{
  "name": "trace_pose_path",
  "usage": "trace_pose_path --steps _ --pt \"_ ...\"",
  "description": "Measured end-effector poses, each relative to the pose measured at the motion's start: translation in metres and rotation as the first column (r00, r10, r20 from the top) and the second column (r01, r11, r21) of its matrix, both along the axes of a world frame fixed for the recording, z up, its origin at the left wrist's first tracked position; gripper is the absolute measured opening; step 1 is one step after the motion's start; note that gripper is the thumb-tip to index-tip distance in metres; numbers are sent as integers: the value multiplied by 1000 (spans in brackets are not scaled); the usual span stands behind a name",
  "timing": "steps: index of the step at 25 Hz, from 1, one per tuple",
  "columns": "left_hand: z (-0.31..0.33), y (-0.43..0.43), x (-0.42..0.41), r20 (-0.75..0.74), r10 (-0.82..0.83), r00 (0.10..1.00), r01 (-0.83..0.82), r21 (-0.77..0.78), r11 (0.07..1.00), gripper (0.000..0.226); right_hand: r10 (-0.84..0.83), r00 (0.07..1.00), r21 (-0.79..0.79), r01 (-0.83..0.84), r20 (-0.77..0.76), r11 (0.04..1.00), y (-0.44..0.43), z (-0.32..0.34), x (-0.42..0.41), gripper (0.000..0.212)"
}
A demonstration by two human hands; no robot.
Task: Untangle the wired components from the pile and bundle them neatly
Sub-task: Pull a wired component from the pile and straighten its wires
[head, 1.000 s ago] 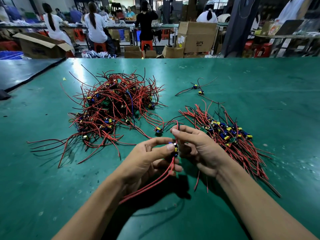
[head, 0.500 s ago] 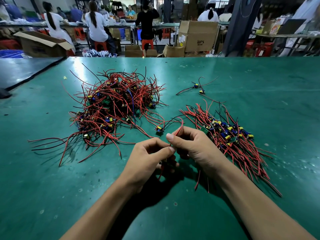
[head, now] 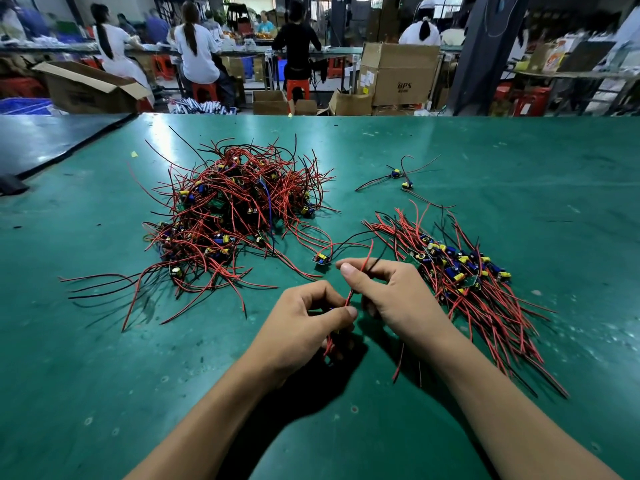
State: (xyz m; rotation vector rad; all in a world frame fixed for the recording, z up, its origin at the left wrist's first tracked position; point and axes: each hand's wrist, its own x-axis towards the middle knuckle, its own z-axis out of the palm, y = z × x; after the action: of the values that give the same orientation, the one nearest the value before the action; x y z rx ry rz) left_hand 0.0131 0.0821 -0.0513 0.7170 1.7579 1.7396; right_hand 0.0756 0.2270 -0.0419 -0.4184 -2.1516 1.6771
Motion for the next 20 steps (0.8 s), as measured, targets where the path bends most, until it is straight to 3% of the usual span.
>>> trace_pose_path --steps 4,10,12,15,20 --pt "2 0 -1 -4 19 1000 -19 -3 1000 16 -119 992 38 120 -40 992 -4 -2 -5 16" --pt "6 -2 -2 326 -112 939 79 115 990 37 132 991 -319 -133 -27 938 -5 3 -1 28" --pt "6 -2 -2 367 -138 920 89 148 985 27 135 990 -291 -142 -42 946 -4 5 0 27" --pt "10 -3 -3 386 -163 908 102 174 979 18 -14 989 -185 -13 -145 983 -1 11 -1 11" --pt "15 -6 -3 400 -177 899 99 208 973 16 -218 931 20 234 -294 972 5 8 -2 24"
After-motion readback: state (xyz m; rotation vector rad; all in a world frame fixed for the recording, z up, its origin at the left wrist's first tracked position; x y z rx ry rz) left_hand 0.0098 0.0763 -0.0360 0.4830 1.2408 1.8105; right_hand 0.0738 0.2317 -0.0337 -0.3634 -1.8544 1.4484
